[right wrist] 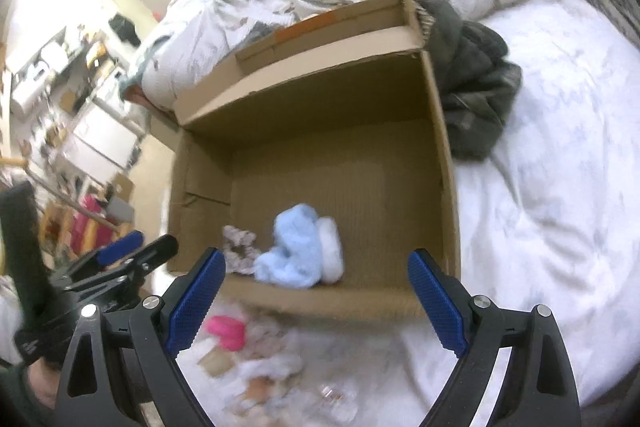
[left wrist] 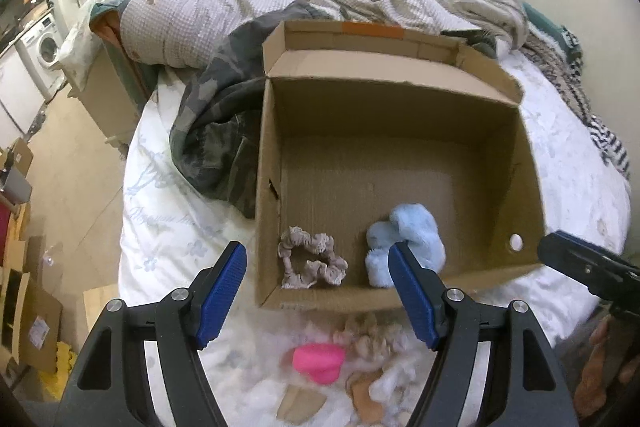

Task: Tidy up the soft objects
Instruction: 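Withdraw both tools from the box toward the remaining items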

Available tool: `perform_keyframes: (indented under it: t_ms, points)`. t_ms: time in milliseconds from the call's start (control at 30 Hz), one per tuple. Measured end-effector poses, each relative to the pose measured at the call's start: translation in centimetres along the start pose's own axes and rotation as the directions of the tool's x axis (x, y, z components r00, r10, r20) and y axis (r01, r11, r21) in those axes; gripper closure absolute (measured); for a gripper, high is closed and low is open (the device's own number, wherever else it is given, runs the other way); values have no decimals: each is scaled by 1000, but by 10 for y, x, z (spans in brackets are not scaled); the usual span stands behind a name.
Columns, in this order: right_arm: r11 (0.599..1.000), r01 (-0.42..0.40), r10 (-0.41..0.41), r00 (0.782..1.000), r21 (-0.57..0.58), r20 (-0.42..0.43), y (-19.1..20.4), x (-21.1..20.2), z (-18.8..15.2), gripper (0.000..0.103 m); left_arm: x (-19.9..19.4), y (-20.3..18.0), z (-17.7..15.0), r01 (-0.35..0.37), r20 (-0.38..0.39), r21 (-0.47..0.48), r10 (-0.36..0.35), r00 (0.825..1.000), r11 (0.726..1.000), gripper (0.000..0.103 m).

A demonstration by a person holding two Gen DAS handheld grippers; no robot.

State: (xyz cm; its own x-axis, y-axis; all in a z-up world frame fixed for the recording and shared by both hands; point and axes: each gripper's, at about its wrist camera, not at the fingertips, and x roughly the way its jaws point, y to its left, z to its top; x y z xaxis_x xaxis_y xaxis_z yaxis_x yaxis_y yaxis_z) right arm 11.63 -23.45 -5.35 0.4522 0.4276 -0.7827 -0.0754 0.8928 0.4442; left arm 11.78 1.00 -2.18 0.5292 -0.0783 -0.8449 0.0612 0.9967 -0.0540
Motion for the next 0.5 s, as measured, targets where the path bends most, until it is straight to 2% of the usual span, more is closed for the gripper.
perform_keyframes:
  t_ms: [133,233,367,467,500]
  points:
    - [999,12,-11,1000,-39,14,2,-22,-19,5,-21,15,-11,-17,14,-27,18,1000,999,32]
    - [996,65,-65,998,-57,1,-2,-23,-35,5,-28,29,-21,-44,20,-66,45,999,997,32]
    - [992,83,-85,996,-91,-23,4,-17,-37,5,-23,42,-32,-65,-40,-117,61,997,991,32]
    - [990,83,-87,996,-110,-35,7,-13,-39,5,-6,45,-43,-149,-136,-92,136,981,985,32]
    - [990,82,-86,996,-112,-38,7,-12,-41,5,0,47,-47,-154,-167,-97,136,977,983,32]
